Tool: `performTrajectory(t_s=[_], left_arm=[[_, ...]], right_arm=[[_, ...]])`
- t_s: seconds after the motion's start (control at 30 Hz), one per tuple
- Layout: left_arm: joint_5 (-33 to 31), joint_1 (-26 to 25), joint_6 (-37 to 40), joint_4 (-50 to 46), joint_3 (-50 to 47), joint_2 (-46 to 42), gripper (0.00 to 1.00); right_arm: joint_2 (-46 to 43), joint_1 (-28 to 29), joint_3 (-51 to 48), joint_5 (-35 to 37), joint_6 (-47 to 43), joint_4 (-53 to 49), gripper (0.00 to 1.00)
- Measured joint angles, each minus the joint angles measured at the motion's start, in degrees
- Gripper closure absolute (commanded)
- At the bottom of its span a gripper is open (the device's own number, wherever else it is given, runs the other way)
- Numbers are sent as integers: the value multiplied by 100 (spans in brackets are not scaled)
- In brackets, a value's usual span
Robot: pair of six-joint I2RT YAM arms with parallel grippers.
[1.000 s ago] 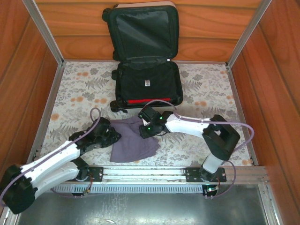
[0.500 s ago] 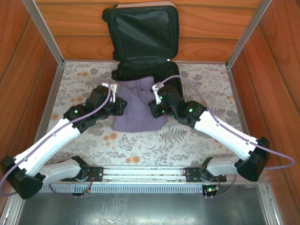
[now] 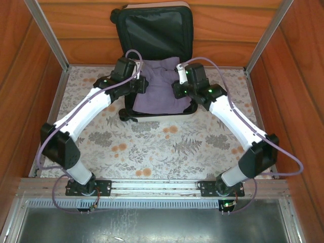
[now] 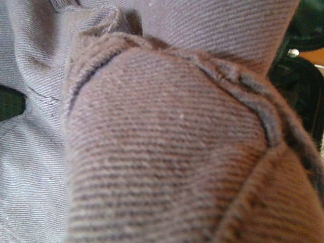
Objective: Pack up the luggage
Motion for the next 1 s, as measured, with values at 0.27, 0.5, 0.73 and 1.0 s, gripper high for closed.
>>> performTrajectory(t_s=[0.27,0.5,0.73,1.0], left_arm=[[275,313,129,4,761,1335,100],[363,592,140,-15,1224,2240,37],[-17,1099,118,-151,1567,2647,14],[-479,1207,739,-127,2371,2632,16]], right_arm=[[1263,-391,673,-297,-223,66,100],[2363,-459,1193,-258,-452,247,48],[2806,-791,1456,588,-737,46,24],[2677,-1193,2328,649,-953,122,20]])
